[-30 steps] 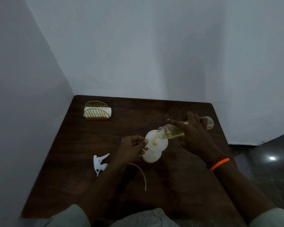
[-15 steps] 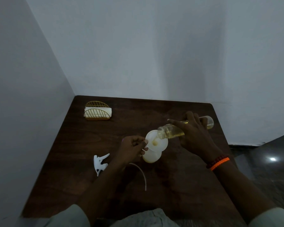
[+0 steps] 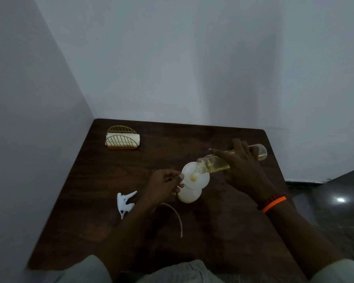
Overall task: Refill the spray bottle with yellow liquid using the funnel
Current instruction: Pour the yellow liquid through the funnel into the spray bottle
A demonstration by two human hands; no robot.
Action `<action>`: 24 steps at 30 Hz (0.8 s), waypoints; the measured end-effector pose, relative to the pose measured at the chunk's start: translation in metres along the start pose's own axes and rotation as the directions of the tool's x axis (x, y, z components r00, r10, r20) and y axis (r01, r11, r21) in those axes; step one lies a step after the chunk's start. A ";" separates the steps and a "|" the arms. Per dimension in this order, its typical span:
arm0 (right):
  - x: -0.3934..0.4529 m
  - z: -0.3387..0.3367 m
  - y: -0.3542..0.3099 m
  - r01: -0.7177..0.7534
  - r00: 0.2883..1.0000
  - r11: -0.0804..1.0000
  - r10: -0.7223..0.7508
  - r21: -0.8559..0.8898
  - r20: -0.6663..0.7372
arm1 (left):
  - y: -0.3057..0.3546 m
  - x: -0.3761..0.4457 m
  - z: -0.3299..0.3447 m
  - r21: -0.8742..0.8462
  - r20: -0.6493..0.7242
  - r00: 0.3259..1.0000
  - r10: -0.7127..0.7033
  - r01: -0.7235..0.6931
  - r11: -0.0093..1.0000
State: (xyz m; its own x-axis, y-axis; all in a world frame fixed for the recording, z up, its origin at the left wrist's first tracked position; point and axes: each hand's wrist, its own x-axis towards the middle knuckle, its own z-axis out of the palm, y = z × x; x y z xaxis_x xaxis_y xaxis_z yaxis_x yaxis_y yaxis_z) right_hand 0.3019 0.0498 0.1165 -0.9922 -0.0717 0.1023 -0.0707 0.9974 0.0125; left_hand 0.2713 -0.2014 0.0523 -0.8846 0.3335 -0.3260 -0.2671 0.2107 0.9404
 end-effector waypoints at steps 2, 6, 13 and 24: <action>0.000 0.000 0.000 -0.003 1.000 1.000 0.003 0.001 0.005 | -0.001 0.001 -0.002 0.005 0.005 1.000 0.001 -0.001 1.000; 0.000 0.000 0.000 -0.007 1.000 1.000 0.007 0.003 0.014 | -0.002 0.000 -0.003 -0.001 0.008 1.000 0.008 -0.008 1.000; -0.002 0.000 0.000 -0.007 1.000 1.000 0.007 0.002 -0.001 | -0.001 -0.003 -0.003 -0.011 0.013 1.000 0.006 -0.006 1.000; 0.000 -0.003 0.001 -0.010 1.000 1.000 0.010 0.020 -0.003 | -0.001 0.002 -0.009 -0.011 -0.019 1.000 -0.016 0.016 1.000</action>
State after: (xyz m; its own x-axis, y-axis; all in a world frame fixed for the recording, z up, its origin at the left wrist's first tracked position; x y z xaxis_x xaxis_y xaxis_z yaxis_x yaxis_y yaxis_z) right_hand 0.3021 0.0507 0.1196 -0.9925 -0.0617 0.1058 -0.0629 0.9980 -0.0079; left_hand 0.2660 -0.2092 0.0510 -0.8871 0.3127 -0.3396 -0.2859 0.2055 0.9360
